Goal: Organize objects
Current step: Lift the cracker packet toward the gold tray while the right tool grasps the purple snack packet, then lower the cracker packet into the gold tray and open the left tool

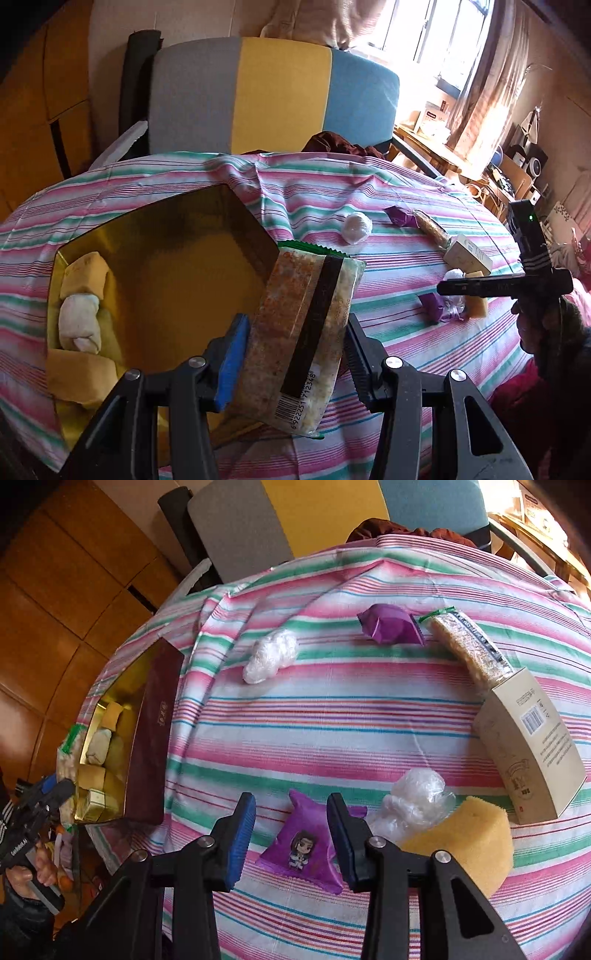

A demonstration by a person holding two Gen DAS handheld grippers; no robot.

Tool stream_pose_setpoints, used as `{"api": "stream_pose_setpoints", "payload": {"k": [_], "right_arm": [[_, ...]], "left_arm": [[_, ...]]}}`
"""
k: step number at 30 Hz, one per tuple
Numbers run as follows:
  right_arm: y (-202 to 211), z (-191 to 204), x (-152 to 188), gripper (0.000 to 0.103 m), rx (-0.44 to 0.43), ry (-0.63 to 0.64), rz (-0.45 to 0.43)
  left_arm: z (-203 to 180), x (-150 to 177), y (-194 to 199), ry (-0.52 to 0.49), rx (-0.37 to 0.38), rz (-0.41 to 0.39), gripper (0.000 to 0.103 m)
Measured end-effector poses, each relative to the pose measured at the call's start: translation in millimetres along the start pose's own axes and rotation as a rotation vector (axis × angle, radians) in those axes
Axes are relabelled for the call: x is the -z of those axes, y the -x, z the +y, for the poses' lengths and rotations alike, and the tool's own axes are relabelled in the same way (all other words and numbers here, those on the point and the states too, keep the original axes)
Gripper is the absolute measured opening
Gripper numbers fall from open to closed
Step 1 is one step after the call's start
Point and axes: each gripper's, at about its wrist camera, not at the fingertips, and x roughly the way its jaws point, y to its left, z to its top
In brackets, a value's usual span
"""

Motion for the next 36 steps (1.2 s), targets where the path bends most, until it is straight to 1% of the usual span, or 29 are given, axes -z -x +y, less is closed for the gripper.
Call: {"api": "stream_pose_setpoints", "payload": {"k": [2,3,6,9,11,13,15,17,18,19,20,21,22,23,25,27,32,36], "right_arm": [[-8,2,3,0.04,0.054,0.004,0.037],[-10,3,4,0.041,0.063,0.01,0.053],[-10,5,7,0.044,0.074,0.011,0.053],[-4,2,9,0.045,0.08,-0.019,0.047],[2,3,11,0.045,0.067,-0.031,0.039],[4,4,13,0.046,0.077,-0.035,0.046],[0,3,14,0.047,0.075,-0.052,0.058],[-12,5,14,0.048,0.073,-0.055,0.091],[-18,7,14,0.049,0.08,-0.052,0.104],[-23,7,14,0.049,0.107,-0.051,0.101],[-29,8,13,0.046,0.141,-0.046,0.106],[-33,12,13,0.041,0.172,-0.021,0.111],[-34,19,14,0.039,0.204,0.021,0.106],[-35,23,15,0.035,0.219,0.047,0.099],[-37,25,16,0.035,0.229,0.055,0.086],[-37,25,16,0.035,0.229,0.062,0.082],[-38,25,15,0.036,0.23,0.068,0.074],[-39,29,15,0.036,0.25,0.102,0.067]], "left_arm": [[8,3,3,0.021,-0.01,-0.009,0.052],[12,5,4,0.036,-0.012,-0.009,0.052],[22,11,6,0.067,-0.026,-0.008,0.051],[32,16,8,0.091,-0.038,-0.009,0.052],[39,18,10,0.11,-0.04,-0.01,0.052],[43,19,12,0.122,-0.046,-0.014,0.052],[46,19,13,0.134,-0.042,-0.021,0.052],[46,20,15,0.138,-0.039,-0.026,0.052],[46,20,15,0.139,-0.037,-0.027,0.052],[46,21,16,0.137,-0.036,-0.029,0.052],[46,21,17,0.134,-0.038,-0.032,0.052],[46,22,18,0.131,-0.041,-0.035,0.052],[46,22,18,0.129,-0.046,-0.036,0.052],[47,23,18,0.13,-0.05,-0.036,0.052],[51,24,18,0.141,-0.063,-0.039,0.052],[60,25,18,0.172,-0.074,-0.041,0.052],[99,23,19,0.303,-0.095,-0.019,0.052],[127,12,16,0.395,-0.091,-0.008,0.052]]}}
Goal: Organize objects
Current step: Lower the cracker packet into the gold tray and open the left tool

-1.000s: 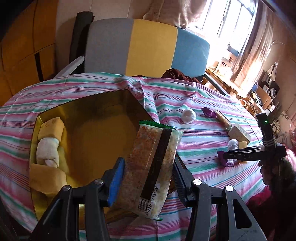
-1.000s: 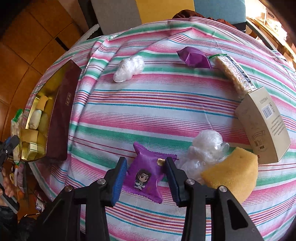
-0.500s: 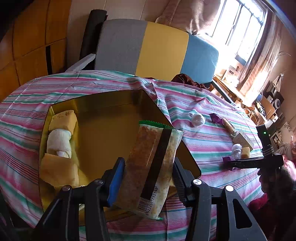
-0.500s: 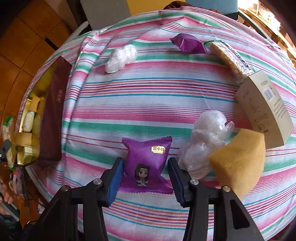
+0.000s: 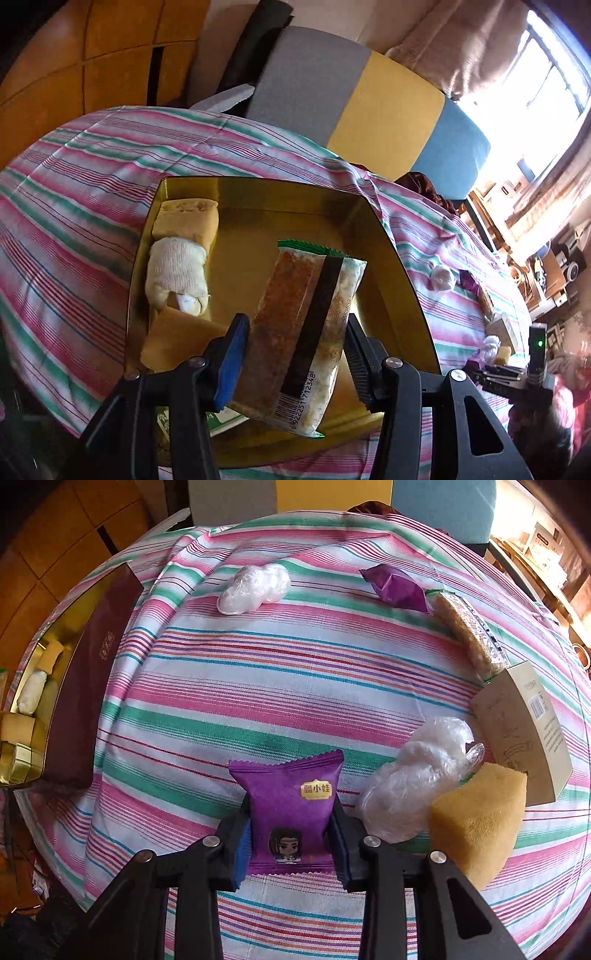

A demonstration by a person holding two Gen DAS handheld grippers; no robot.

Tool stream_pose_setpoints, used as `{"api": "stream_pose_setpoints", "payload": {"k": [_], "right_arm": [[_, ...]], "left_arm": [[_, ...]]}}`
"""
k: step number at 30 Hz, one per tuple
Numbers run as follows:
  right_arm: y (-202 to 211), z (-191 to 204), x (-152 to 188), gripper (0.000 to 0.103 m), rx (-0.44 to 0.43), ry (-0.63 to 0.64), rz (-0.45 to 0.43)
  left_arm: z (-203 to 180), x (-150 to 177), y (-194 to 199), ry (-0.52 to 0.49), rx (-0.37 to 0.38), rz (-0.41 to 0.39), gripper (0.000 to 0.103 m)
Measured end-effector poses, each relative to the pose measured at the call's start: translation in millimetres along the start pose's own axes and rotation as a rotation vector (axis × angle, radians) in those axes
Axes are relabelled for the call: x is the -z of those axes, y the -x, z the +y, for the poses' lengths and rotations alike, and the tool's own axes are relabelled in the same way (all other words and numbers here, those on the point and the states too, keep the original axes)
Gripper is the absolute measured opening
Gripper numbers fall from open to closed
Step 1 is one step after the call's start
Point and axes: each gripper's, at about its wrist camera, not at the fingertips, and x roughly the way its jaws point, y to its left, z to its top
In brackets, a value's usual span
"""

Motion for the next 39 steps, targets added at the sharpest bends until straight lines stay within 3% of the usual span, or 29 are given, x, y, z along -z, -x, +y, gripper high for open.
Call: {"api": "stream_pose_setpoints", "payload": {"k": [2,6,10,13,19,27,32,39], "right_arm": [[0,1,-1,0.036,0.003,0.007,-0.005],[0,1,-2,0.036,0.005,0.013,-0.011],[0,1,-4,0.035,0.007,0.021,-0.016],[0,-1,-6,0.036,-0.004,0.012,-0.017],[0,0,-11,0.036,-0.001,0.025,-0.019],[0,0,-17,0.036,0.006,0.029,-0.02],[1,2,-19,0.036,0.006,0.028,-0.021],[1,8,-25,0.035,0.019,0.041,-0.03]], "left_arm": [[4,-13,-6,0.022,-0.006,-0.003,0.052],[1,-40,-30,-0.02,-0.083,-0.019,0.039],[9,-64,-70,-0.024,-0.174,0.009,0.036],[18,-70,-86,0.01,-0.182,0.049,0.03],[3,-51,-69,-0.084,-0.179,0.025,0.03],[-22,-5,-65,-0.161,-0.102,0.128,0.03],[-26,-9,-91,-0.195,-0.191,0.164,0.03],[-21,-32,-112,-0.225,-0.318,0.133,0.03]]}}
